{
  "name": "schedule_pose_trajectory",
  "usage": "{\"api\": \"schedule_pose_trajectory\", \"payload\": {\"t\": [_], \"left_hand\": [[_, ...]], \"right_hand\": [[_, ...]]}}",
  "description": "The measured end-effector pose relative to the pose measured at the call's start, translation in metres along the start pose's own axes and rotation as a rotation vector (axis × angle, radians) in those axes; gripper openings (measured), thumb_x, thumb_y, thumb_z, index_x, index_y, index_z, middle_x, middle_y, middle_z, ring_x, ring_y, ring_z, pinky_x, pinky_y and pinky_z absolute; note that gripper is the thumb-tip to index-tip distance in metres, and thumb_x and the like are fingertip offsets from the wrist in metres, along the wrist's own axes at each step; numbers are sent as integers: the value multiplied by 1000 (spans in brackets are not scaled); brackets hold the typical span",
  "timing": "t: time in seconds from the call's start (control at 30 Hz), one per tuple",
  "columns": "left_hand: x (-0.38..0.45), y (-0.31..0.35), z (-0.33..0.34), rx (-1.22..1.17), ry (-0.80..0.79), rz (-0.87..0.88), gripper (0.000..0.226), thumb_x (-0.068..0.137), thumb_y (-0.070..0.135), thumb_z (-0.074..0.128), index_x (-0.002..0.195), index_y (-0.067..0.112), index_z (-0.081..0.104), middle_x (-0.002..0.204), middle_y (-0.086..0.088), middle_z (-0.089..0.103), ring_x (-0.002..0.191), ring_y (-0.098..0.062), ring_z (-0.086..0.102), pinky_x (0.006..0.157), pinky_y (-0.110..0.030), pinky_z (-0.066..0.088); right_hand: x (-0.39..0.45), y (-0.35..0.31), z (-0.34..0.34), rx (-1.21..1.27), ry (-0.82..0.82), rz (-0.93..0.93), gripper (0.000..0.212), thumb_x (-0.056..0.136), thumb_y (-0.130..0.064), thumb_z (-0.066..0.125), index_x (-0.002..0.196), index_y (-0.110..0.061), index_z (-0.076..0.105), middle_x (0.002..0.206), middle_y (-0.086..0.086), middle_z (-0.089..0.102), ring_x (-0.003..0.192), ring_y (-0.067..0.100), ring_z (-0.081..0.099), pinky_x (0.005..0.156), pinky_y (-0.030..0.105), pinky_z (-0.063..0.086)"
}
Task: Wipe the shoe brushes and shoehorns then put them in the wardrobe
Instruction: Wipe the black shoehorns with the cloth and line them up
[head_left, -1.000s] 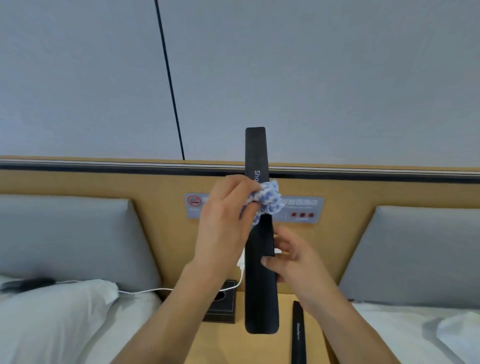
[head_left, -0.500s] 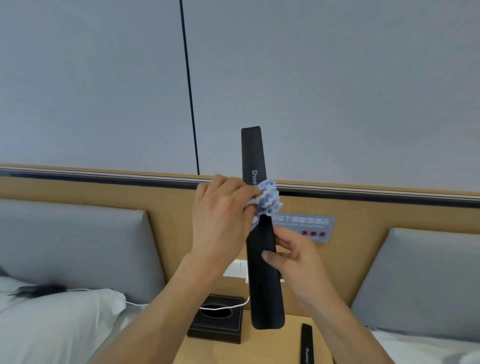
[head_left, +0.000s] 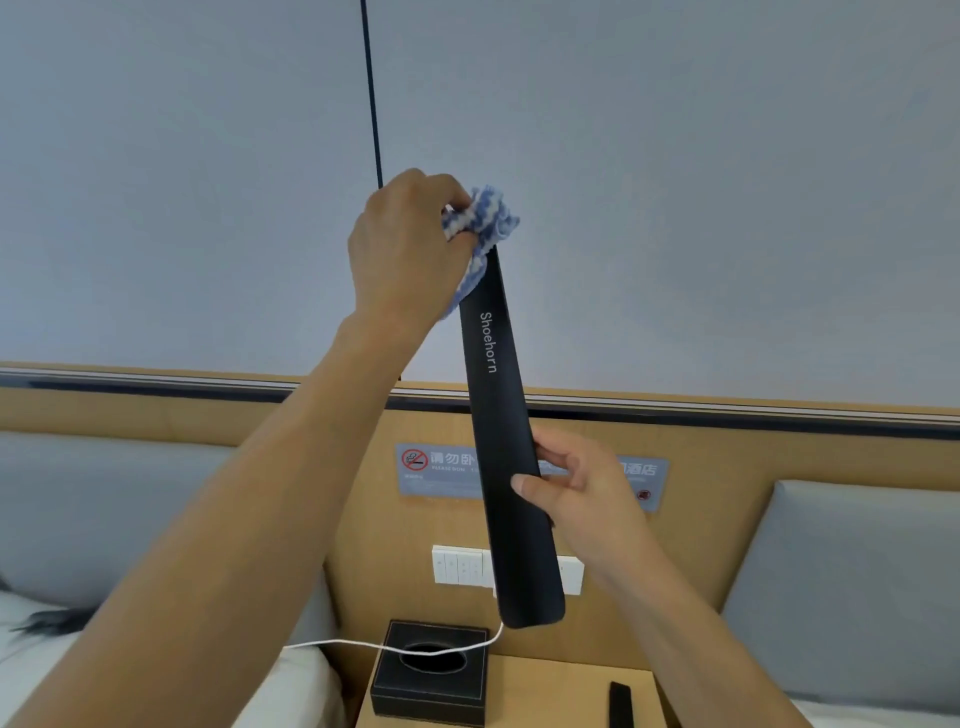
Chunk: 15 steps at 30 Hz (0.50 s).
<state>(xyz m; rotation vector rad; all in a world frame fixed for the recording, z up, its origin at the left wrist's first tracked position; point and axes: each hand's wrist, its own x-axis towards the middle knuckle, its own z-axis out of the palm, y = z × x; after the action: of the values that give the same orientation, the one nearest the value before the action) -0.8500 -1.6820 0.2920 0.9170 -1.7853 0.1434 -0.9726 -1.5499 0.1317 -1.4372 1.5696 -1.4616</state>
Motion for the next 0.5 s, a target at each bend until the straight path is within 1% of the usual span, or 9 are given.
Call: {"api": "schedule_pose_trajectory", "payload": {"t": [0.07,0.13,0.17,0.23,0.3,0.4,0.43,0.5], "left_hand": [[-3,4,2,-5,-15,-6,16,84,20,64,98,21,72,94,-2,65,85,-23,60,65,-28,38],[-13,6,5,-19,-49,-2,18,83,21,65,100,21,72,94,-2,64,86,-23,60,66,-29,40],[-21,9,8,-29,-70,10,19,83,22,66,101,21,72,94,-2,63,86,-22,60,67,-29,40],[-38,14,13,-52,-116,31,19,82,23,69,101,21,72,93,-1,61,86,-22,59,67,-30,42],[-55,18,18,-74,-162,43,18,82,22,70,99,22,73,93,-1,60,86,-23,59,68,-32,44],[-75,20,23,-106,-248,42,18,80,22,71,97,23,73,92,0,57,85,-23,58,69,-36,46],[-80,19,24,-118,-273,41,18,79,20,72,96,23,73,91,0,56,84,-23,58,69,-37,47],[-89,18,26,-145,-318,52,18,78,17,72,96,22,74,90,0,55,82,-22,58,68,-37,48]], "right_hand": [[5,-5,-1,22,3,-18,37,91,-12,68,112,-42,64,102,-29,69,93,-15,62,62,5,50],[11,-9,-1,68,3,-22,38,91,-10,68,110,-43,64,99,-32,69,90,-17,62,61,6,51],[13,-10,-1,85,19,-20,38,91,-10,68,111,-42,64,100,-30,70,91,-13,65,65,10,54],[18,-11,-3,102,59,-18,39,90,-7,69,115,-37,66,107,-23,71,98,-2,67,76,22,58],[21,-9,-6,158,81,-24,43,88,1,67,115,-32,68,108,-15,74,104,8,68,82,28,57],[21,-4,-9,243,69,-19,45,87,9,63,118,-22,69,107,-8,76,106,10,69,92,29,53],[21,-2,-9,263,66,-13,44,88,9,62,118,-22,69,107,-8,76,106,10,69,92,28,52],[21,3,-9,303,66,-1,43,88,9,62,116,-23,69,107,-7,76,105,10,70,87,23,52]]}}
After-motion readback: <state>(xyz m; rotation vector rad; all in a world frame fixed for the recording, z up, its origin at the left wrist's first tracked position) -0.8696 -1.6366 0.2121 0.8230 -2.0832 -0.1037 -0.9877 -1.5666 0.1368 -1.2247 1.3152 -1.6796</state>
